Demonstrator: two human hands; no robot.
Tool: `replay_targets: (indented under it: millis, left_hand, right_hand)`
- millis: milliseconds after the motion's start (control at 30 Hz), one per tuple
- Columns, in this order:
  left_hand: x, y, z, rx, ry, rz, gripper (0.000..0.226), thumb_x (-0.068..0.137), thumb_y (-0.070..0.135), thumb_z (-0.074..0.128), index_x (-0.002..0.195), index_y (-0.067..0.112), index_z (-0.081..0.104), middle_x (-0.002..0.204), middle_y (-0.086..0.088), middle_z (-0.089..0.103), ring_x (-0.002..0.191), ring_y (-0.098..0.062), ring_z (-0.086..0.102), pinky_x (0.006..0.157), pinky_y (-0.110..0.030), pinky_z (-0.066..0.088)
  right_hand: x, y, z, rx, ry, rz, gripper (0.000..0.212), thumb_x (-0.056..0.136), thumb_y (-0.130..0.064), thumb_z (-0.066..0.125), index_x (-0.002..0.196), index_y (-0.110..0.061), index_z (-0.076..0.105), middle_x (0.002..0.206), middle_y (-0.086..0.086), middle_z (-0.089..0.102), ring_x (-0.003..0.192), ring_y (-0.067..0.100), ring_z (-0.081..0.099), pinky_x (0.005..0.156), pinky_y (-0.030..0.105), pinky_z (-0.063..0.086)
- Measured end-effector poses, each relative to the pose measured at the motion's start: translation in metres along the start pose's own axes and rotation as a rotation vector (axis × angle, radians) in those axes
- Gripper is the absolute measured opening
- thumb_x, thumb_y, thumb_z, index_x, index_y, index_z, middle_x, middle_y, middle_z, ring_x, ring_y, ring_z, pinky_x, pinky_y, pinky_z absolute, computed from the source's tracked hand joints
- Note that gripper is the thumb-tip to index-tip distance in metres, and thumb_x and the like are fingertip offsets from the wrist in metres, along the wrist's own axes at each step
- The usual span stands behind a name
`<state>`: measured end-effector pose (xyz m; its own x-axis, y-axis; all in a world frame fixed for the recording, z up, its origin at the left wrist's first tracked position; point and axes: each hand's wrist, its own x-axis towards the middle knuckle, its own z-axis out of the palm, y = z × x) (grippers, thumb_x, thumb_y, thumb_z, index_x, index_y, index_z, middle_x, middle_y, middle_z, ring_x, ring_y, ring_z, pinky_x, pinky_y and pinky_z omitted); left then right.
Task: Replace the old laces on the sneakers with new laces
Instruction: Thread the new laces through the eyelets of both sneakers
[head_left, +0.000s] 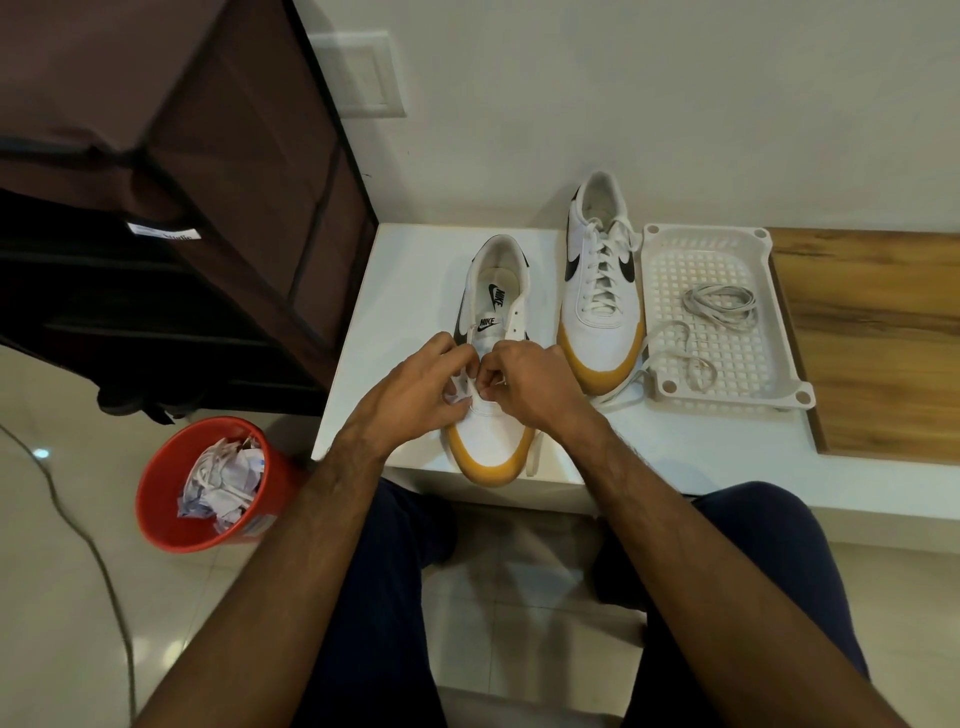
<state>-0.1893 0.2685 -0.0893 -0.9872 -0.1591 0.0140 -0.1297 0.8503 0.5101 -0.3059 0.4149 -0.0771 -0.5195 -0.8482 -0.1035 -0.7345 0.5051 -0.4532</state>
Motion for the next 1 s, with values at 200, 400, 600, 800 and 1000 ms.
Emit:
replay_targets:
  millis: [200,400,600,800,1000]
  left_hand:
    - [-0.003,0.002,-0.002,-0.102,0.018,-0.041,0.046,0.081,0.019,0.082,0.117,0.026,0.055,0.1,0.005,0.061,0.083,-0.011,0.063,0.077,-0.025,0.06]
    - [-0.009,0.004,0.0,-0.151,0.054,-0.097,0.032,0.081,0.015,0.08,0.101,0.022,0.056,0.094,0.007,0.06,0.086,-0.01,0.062,0.079,-0.026,0.058]
    - [-0.011,0.007,-0.001,-0.086,0.109,-0.053,0.012,0.089,0.016,0.073,0.093,0.018,0.062,0.093,0.006,0.06,0.085,-0.012,0.061,0.08,-0.033,0.058]
    - [-0.016,0.011,-0.01,-0.215,0.125,-0.172,0.01,0.102,0.021,0.055,0.101,0.019,0.045,0.096,-0.003,0.067,0.085,-0.019,0.069,0.078,-0.037,0.06]
    - [-0.019,0.008,-0.011,-0.412,0.067,-0.246,0.011,0.104,0.028,0.054,0.11,0.021,0.047,0.106,0.002,0.064,0.099,-0.014,0.066,0.085,-0.029,0.057]
  right_hand:
    - [-0.005,-0.004,0.013,0.045,0.087,0.081,0.019,0.094,-0.016,0.065,0.1,-0.032,0.073,0.1,-0.013,0.07,0.104,0.015,0.054,0.085,0.037,0.024]
    - [-0.009,-0.004,0.013,0.242,0.088,0.119,0.018,0.093,-0.014,0.066,0.101,-0.029,0.064,0.087,-0.018,0.064,0.105,0.01,0.055,0.083,0.035,0.015]
    - [-0.012,0.0,0.002,0.429,0.025,0.108,0.029,0.091,-0.011,0.064,0.103,-0.034,0.051,0.091,-0.017,0.071,0.104,0.004,0.062,0.098,0.044,0.027]
    - [-0.015,-0.005,0.004,0.345,0.065,0.055,0.017,0.09,-0.037,0.071,0.105,-0.044,0.068,0.094,-0.018,0.068,0.104,0.012,0.056,0.092,0.043,0.028]
    - [-0.013,-0.014,0.013,0.171,0.17,0.055,0.009,0.092,-0.041,0.069,0.097,-0.037,0.075,0.103,-0.013,0.06,0.105,0.014,0.046,0.08,0.036,0.016]
